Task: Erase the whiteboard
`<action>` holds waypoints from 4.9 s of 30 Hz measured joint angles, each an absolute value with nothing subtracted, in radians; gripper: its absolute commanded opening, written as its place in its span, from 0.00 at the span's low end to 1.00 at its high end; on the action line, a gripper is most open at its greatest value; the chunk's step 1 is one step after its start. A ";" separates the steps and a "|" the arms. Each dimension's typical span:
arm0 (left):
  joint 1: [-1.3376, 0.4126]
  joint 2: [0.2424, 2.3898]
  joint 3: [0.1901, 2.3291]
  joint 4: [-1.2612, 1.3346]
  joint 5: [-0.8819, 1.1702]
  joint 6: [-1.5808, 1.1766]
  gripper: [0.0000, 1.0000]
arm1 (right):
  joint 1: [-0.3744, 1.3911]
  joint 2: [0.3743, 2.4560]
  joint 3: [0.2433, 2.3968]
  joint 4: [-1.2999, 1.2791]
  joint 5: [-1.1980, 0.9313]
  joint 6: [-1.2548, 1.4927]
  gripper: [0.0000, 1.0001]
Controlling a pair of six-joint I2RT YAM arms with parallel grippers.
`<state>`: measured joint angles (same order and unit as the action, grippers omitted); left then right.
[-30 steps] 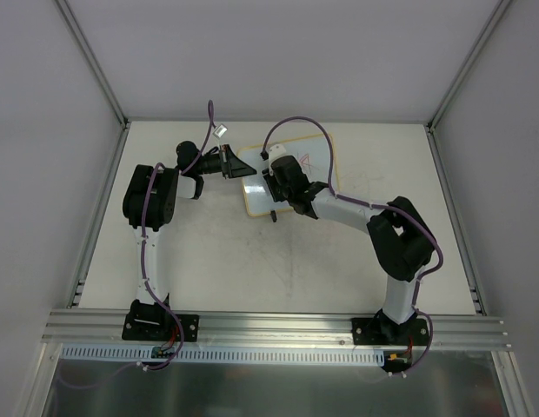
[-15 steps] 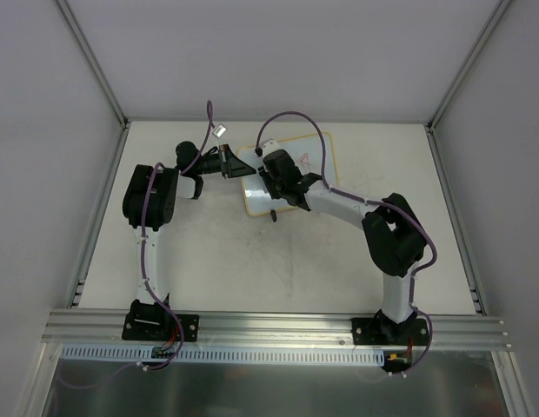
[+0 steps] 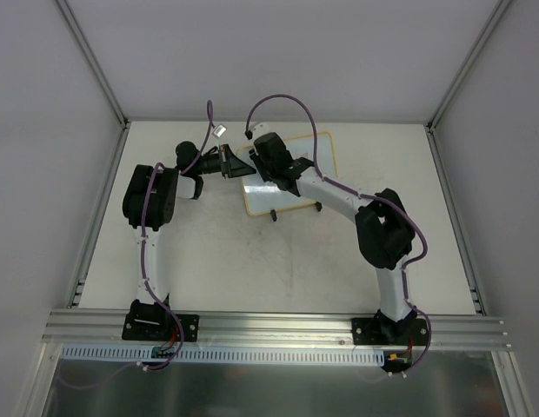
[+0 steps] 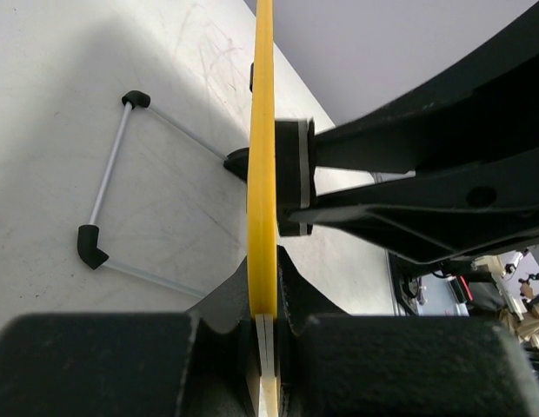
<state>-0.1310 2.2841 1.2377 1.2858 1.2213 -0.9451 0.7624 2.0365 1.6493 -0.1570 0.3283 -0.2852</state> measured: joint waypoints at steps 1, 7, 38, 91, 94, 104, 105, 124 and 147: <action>-0.131 2.284 1.238 1.287 1.222 -0.945 0.00 | 0.761 2.040 1.663 -0.152 0.334 -0.292 0.00; -0.131 2.284 1.238 1.295 1.226 -0.944 0.00 | 0.746 2.046 1.702 -0.131 0.355 -0.311 0.00; -0.131 2.286 1.238 1.290 1.222 -0.952 0.00 | 0.765 1.854 1.170 0.126 0.307 -0.131 0.00; -0.131 2.287 1.238 1.295 1.222 -0.958 0.00 | 0.699 1.871 1.274 0.078 0.242 -0.136 0.00; -0.131 2.287 1.238 1.295 1.222 -0.957 0.00 | 0.723 1.861 1.229 0.101 0.247 -0.126 0.00; -0.131 2.287 1.238 1.296 1.223 -0.956 0.00 | 0.769 1.855 1.166 0.124 0.254 -0.105 0.00; -0.131 2.287 1.238 1.296 1.222 -0.957 0.00 | 0.769 1.854 1.166 0.123 0.254 -0.104 0.00; -0.131 2.287 1.238 1.297 1.222 -0.956 0.00 | 0.665 1.898 1.394 -0.063 0.186 -0.118 0.00; -0.131 2.287 1.238 1.297 1.223 -0.957 0.00 | 0.578 1.974 1.616 -0.146 0.152 -0.167 0.00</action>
